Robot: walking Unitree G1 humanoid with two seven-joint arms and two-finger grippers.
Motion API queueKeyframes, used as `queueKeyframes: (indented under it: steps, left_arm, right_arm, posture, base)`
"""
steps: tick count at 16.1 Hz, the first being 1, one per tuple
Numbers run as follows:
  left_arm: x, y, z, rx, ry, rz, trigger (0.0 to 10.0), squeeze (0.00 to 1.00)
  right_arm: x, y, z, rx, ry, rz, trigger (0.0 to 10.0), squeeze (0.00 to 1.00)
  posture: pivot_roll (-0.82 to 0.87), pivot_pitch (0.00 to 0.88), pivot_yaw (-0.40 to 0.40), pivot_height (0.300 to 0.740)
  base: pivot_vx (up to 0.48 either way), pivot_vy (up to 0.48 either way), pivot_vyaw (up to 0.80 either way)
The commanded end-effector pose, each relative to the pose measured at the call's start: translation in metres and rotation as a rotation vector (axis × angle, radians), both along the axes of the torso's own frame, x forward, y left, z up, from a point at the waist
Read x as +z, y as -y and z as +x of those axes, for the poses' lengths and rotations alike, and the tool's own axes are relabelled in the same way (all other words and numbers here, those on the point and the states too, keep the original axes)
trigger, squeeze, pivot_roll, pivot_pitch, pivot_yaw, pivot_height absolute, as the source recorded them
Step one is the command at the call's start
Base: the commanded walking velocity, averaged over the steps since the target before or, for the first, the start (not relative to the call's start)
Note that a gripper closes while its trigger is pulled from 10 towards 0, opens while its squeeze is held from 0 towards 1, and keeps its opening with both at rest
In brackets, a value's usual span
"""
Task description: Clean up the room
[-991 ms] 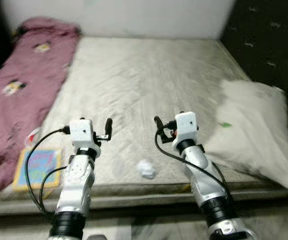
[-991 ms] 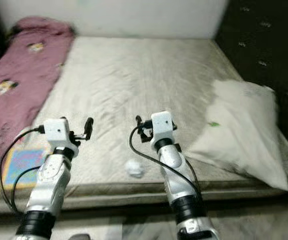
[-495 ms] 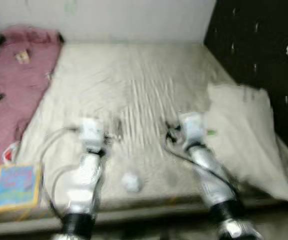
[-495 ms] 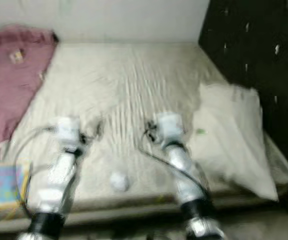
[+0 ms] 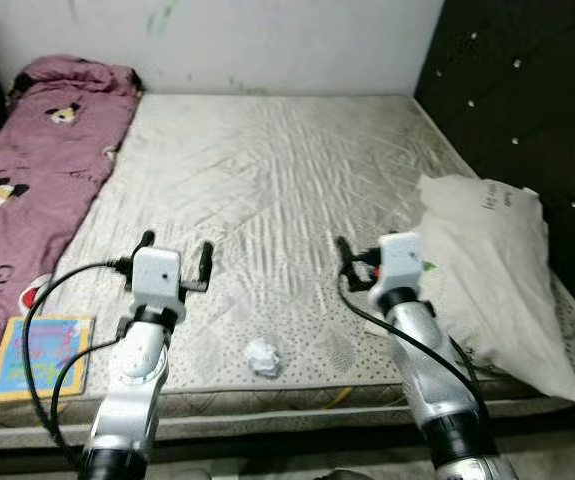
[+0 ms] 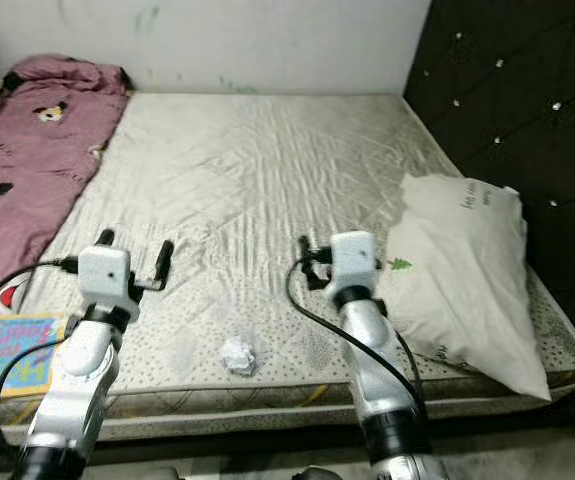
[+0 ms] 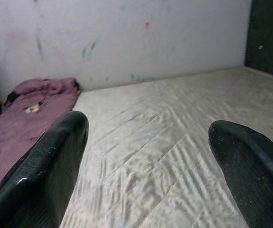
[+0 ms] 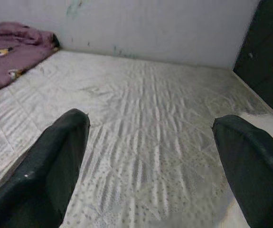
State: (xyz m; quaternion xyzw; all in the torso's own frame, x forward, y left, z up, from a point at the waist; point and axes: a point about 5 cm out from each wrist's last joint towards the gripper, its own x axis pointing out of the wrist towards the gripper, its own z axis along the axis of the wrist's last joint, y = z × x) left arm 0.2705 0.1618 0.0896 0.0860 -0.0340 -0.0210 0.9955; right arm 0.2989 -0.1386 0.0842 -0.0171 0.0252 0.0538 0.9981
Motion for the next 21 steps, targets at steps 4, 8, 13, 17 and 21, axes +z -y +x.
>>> queueKeyframes:
  steps: [4,8,13,17,21]
  left_arm:
    - [0.003,0.006,-0.003,-0.02,-0.003,-0.035,10.0,0.0]
    - [0.003,0.009,-0.005,-0.052,-0.02,-0.054,10.0,0.0]
    - [0.003,0.001,0.0,0.017,-0.048,-0.095,10.0,0.0]
    - [0.004,0.0,-0.001,0.039,-0.043,-0.075,10.0,0.0]
    - [0.003,0.001,0.001,0.022,-0.054,-0.072,10.0,0.0]
  right_arm:
    - [0.001,0.003,0.0,-0.019,-0.027,0.026,10.0,0.0]
    - [0.013,-0.005,0.0,0.015,0.001,0.051,10.0,0.0]
    - [0.008,-0.014,-0.003,0.051,-0.023,0.065,10.0,0.0]
    - [0.008,-0.017,-0.004,0.068,-0.026,0.071,10.0,0.0]
    - [0.008,-0.021,-0.002,0.093,-0.017,0.022,10.0,0.0]
  posture:
    - [0.1,0.0,-0.029,0.74]
    - [0.09,0.0,-0.026,0.74]
    - [0.09,0.0,-0.027,0.74]
    - [0.09,0.0,-0.024,0.74]
    - [0.09,0.0,-0.02,0.74]
  base:
    - [0.0,0.0,-0.4]
    - [0.0,0.0,-0.32]
    - [0.0,0.0,0.0]
    - [0.0,0.0,0.0]
    - [0.0,0.0,0.4]
